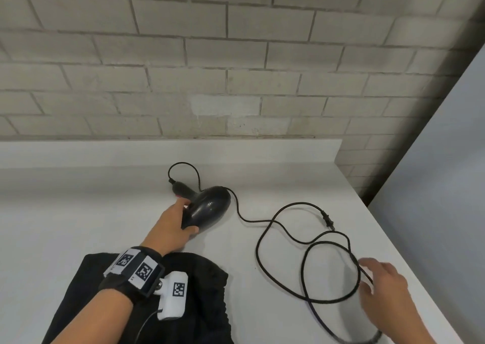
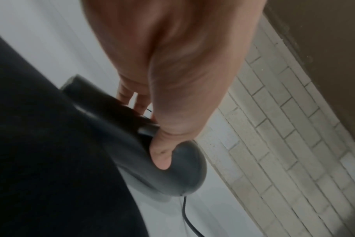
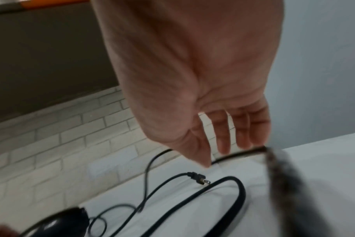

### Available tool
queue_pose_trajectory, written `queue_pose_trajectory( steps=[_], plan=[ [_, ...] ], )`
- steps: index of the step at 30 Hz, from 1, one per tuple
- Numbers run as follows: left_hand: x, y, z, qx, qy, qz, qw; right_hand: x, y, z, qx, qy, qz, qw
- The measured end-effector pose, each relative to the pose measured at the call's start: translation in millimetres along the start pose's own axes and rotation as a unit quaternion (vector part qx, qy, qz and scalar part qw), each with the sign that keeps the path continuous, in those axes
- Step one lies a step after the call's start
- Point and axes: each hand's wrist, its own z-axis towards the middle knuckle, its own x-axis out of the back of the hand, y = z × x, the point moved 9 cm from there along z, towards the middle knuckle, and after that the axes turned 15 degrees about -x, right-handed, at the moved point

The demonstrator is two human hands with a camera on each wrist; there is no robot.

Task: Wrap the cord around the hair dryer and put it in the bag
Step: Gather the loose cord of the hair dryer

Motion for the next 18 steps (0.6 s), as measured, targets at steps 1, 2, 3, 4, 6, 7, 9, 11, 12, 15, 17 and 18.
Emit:
queue_pose_trajectory(
  steps=[1,2,3,4,6,7,9,11,12,15,17,18],
  plan=[
    [2.2,0.6,-1.8,-0.008,-0.006,-0.001,1.0,0.1,-7.3,-2.8,0.016,0.026,-0.012,0.999],
    [4.0,0.6,-3.3,-0.016,-0.015,0.0,1.0,2.4,-19.9,-7.9,0.051,0.056,-0.009,0.997],
    [5.9,0.8,-4.9,-0.024,-0.027,0.002,0.999,5.7,-38.7,-17.1,0.093,0.072,0.006,0.993],
    [7.4,0.4,-6.7,-0.029,-0.04,0.003,0.999,7.5,-59.4,-27.8,0.137,0.076,0.03,0.987],
    [11.0,-2.0,-9.6,-0.034,-0.063,0.006,0.997,1.0,-98.3,-43.5,0.211,0.053,0.081,0.973],
    [13.1,-3.8,-10.7,-0.036,-0.072,0.009,0.997,-5.6,-117.3,-48.3,0.24,0.039,0.095,0.965],
    [16.9,-7.6,-13.1,-0.04,-0.086,0.015,0.995,-26.1,-150.8,-50.4,0.281,0.005,0.098,0.955],
    [18.9,-10.5,-16.1,-0.044,-0.1,0.021,0.994,-49.5,-177.7,-45.2,0.285,-0.034,0.079,0.955],
    [19.5,-11.3,-17.6,-0.049,-0.104,0.021,0.993,-61.6,-187.5,-40.7,0.276,-0.051,0.059,0.958],
    [20.8,-12.0,-21.2,-0.067,-0.099,0.014,0.993,-94.2,-206.1,-29.8,0.256,-0.079,-0.08,0.96],
    [21.5,-12.0,-23.7,-0.076,-0.083,0.007,0.994,-101.4,-213.9,-26.1,0.258,-0.061,-0.151,0.952],
    [21.3,-11.5,-25.1,-0.082,-0.074,0.005,0.994,-101.0,-215.9,-23.3,0.256,-0.049,-0.168,0.951]
  ],
)
